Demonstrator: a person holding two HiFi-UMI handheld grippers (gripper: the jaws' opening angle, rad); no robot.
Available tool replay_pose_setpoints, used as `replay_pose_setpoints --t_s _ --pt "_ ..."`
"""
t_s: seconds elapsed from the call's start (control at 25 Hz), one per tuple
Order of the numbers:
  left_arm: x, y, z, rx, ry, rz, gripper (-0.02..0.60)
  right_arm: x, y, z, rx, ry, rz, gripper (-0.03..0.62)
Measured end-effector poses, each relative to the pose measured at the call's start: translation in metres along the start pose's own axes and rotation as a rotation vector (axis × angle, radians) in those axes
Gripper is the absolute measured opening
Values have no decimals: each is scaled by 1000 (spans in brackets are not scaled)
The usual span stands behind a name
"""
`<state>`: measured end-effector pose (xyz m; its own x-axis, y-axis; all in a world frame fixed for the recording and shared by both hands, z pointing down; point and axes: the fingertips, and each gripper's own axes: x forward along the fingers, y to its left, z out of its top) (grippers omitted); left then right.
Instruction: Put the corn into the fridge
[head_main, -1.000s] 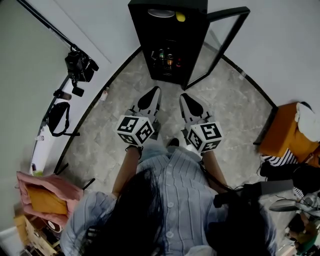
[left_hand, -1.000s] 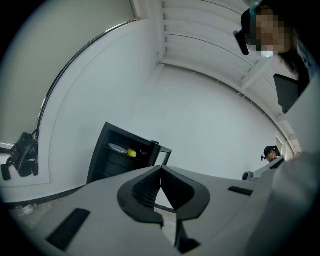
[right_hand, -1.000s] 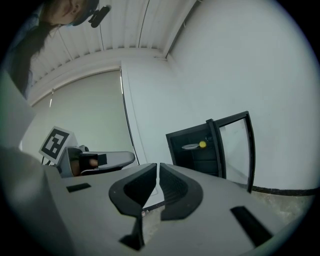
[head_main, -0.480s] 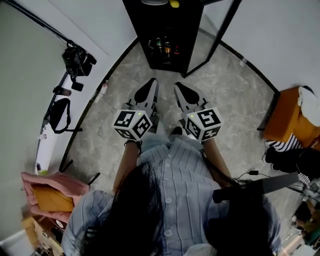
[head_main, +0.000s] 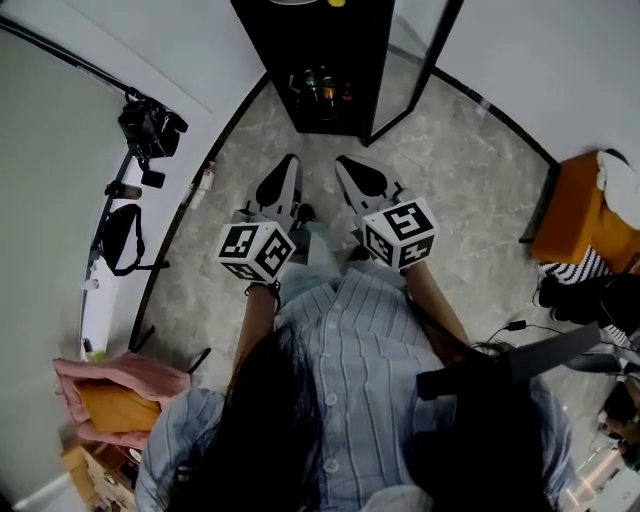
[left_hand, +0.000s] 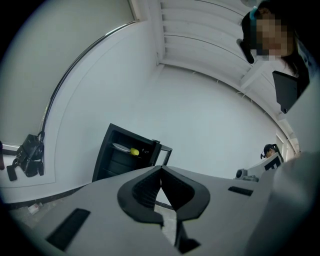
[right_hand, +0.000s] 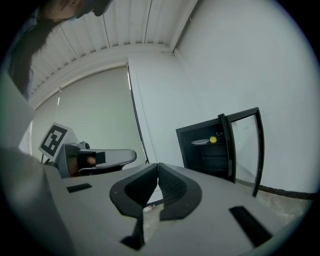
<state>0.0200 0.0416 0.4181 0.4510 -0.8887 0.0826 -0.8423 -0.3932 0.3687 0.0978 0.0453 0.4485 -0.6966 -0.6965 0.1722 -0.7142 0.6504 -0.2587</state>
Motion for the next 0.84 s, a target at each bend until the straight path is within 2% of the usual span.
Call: replay_pose_setpoints --t_s 0.84 --pt "-6 22 5 17 9 30 9 29 8 3 -1 9 30 18"
